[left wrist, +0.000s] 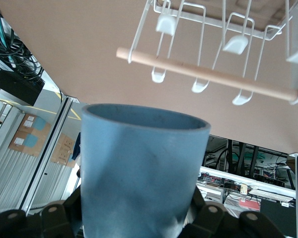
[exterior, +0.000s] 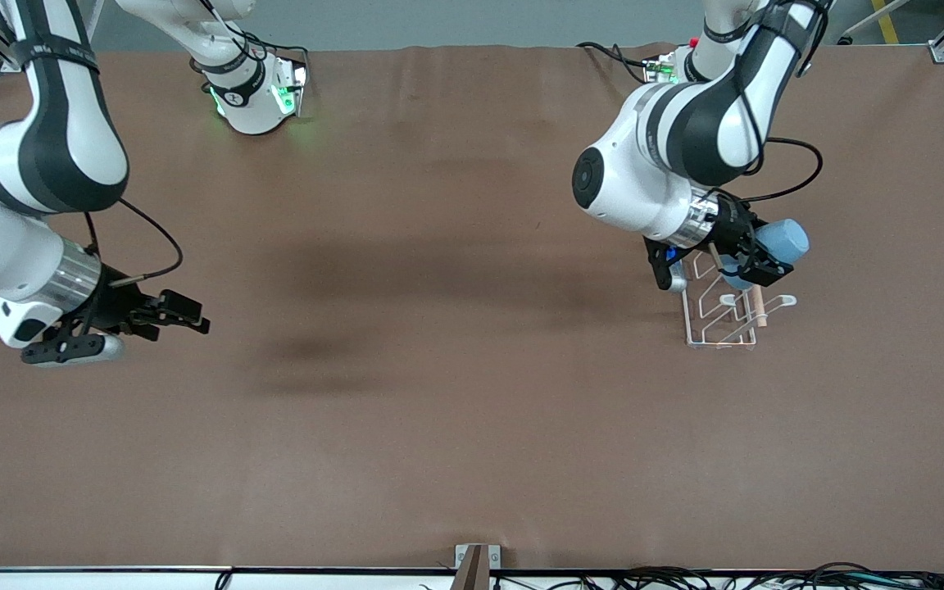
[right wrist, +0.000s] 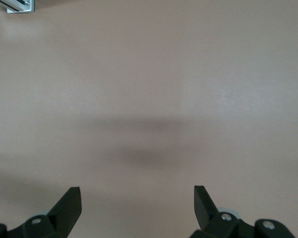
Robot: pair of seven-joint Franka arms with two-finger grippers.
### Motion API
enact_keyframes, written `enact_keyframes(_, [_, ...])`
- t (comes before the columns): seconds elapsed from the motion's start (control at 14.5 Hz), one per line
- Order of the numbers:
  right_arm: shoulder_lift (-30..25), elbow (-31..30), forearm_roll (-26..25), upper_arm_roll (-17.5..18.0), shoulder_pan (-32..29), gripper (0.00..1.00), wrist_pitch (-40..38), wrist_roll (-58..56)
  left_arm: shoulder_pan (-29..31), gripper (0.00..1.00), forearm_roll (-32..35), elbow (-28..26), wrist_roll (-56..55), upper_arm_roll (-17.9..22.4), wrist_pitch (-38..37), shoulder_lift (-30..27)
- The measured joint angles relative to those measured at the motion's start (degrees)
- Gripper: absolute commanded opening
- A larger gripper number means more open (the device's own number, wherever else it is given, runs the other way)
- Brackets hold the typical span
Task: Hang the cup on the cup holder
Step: 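Carry the cup with the left gripper to the rack while the right gripper retracts, then lower the cup onto a rack hook with the left gripper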
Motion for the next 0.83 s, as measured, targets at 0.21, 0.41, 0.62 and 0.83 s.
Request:
enact_keyframes(0.21, [-0.29,10.07,-8.12,-1.14,0.32,1.00,-9.97,0.70,-0.90,0.59,4.13,-3.48,-3.22,-0.17,1.30,1.12])
enact_keyframes(0.41, [-0.58,17.95,-8.86,-5.54,1.60,1.00,-19.62,0.72,-1.65,0.58,6.91,-3.97,-4.69,-0.21,1.37,4.33])
enact_keyframes(0.62, [-2.96,19.83,-8.88,-8.18,1.70,1.00,-26.36,0.80,-0.41,0.58,8.45,-3.96,-5.34,0.10,1.35,7.01])
enact_keyframes(0.83, [-8.57,16.98,-8.91,-10.14,1.87,1.00,-28.13,0.94,1.04,0.58,8.56,-3.96,-5.27,0.15,1.36,7.99])
